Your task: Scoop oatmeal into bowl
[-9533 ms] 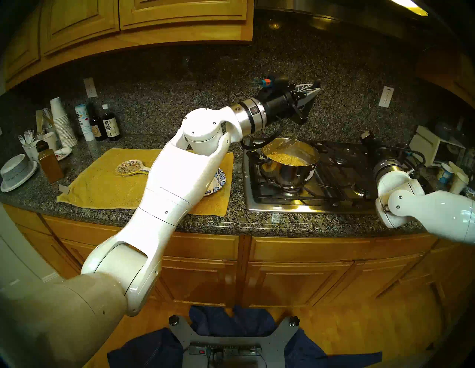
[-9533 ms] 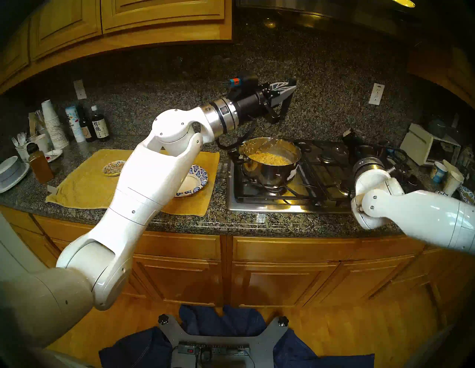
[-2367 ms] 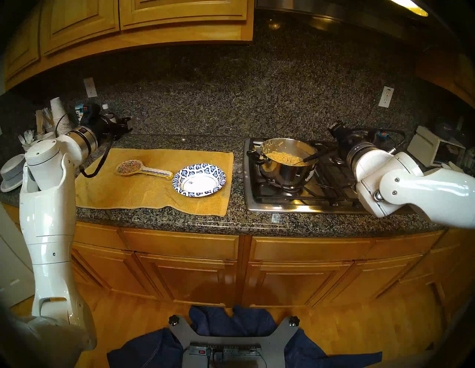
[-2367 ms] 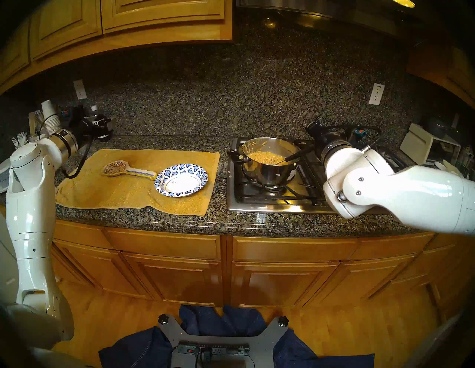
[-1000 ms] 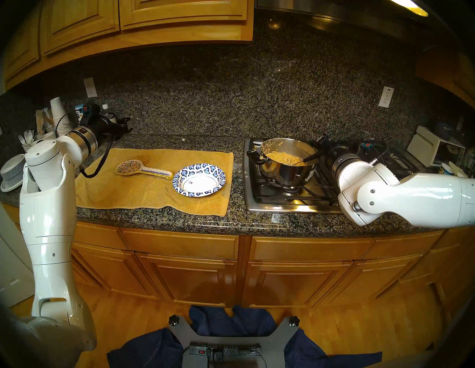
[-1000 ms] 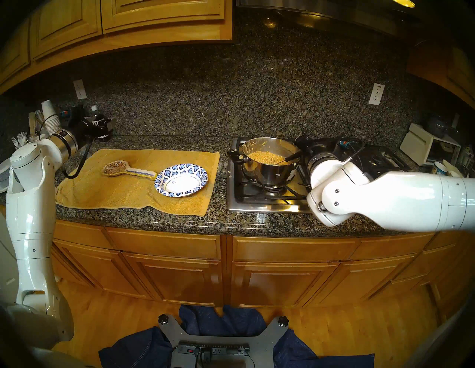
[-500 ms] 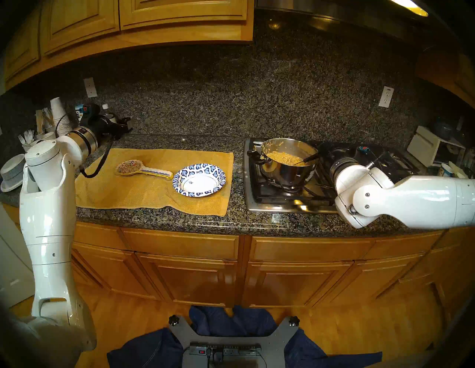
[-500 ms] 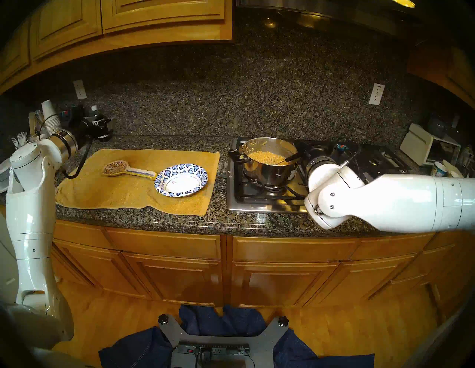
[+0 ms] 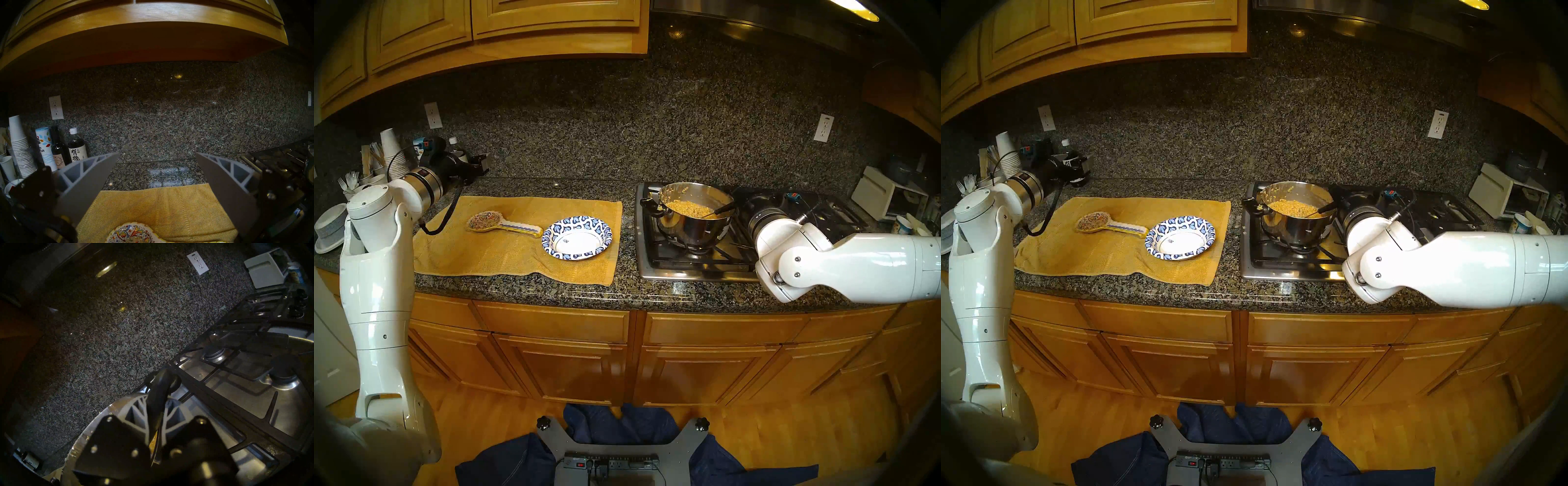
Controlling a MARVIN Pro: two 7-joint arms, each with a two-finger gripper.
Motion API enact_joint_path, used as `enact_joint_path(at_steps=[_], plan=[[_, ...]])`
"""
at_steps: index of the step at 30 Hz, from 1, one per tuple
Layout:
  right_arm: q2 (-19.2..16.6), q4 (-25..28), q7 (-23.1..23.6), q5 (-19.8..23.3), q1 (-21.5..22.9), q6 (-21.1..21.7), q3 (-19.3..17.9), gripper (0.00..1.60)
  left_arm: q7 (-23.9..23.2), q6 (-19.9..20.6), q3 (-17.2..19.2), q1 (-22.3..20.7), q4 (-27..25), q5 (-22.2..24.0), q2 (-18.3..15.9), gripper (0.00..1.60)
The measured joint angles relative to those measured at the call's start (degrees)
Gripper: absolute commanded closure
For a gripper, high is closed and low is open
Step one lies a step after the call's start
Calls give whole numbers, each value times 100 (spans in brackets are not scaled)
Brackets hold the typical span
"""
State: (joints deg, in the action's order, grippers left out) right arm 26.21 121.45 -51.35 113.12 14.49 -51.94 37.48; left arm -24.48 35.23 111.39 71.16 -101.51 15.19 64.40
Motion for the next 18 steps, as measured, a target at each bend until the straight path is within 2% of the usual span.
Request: enact_joint_path(at_steps=[6, 18], plan=[[98, -141, -18, -640, 104, 10, 226, 160, 3, 1, -1, 3, 0, 3, -2, 0], [313, -481, -240, -1721, 367, 146, 440, 160, 8, 2, -2, 8, 0, 9, -8, 0]])
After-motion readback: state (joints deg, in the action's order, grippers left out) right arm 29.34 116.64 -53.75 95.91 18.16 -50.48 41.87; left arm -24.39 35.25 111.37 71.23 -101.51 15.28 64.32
